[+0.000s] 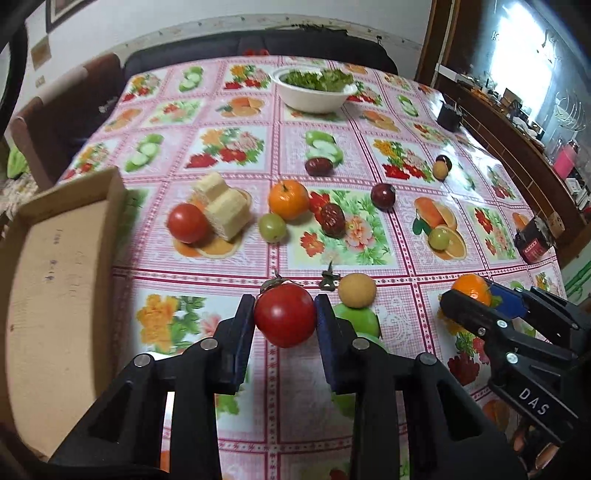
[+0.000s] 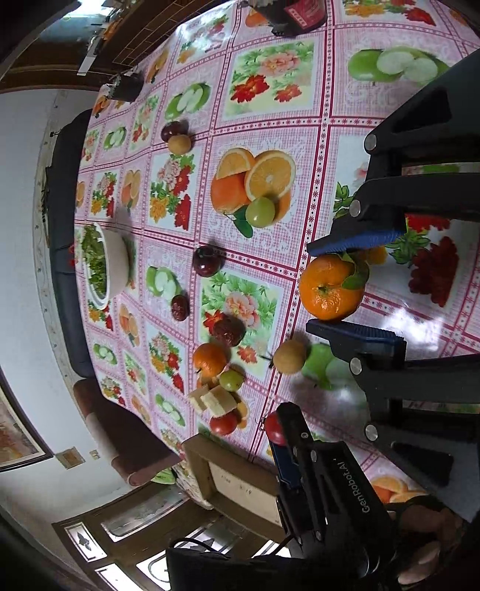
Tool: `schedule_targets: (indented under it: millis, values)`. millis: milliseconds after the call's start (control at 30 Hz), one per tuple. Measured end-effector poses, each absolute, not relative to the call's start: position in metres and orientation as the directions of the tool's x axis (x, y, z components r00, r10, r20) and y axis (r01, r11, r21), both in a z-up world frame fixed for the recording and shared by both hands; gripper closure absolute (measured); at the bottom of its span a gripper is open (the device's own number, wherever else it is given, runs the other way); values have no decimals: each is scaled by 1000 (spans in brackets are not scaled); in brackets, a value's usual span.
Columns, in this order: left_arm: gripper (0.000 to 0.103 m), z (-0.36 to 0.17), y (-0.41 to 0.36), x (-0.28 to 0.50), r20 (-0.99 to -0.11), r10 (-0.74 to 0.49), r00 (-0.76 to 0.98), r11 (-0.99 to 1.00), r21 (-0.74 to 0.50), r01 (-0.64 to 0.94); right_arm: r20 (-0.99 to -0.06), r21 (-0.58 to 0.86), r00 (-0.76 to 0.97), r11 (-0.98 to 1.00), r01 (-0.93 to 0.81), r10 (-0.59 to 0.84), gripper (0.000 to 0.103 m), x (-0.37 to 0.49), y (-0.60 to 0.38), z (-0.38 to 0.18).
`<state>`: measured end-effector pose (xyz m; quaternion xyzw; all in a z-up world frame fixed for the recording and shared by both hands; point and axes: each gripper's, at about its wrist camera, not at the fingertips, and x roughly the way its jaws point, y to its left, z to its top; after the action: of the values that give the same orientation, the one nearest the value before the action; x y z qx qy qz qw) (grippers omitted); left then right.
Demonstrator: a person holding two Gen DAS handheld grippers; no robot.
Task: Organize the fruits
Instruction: 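Carry the tomato and orange over the cardboard box with both tools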
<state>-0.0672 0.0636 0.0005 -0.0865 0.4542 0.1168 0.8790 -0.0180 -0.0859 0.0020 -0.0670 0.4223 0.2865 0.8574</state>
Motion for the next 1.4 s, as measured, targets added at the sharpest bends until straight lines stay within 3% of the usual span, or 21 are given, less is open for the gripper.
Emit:
schedule_targets:
  millis: [533,1400]
  values:
    - [73,29,89,-110,-781,194,593,934,-37,-354,-733,171,443,771,-614,516,68,-47,-63,20]
    - [73,32,156,-162,-773,239,587,870,-97,-483,-719,167,371,664,-729,588,68,-77,8,34]
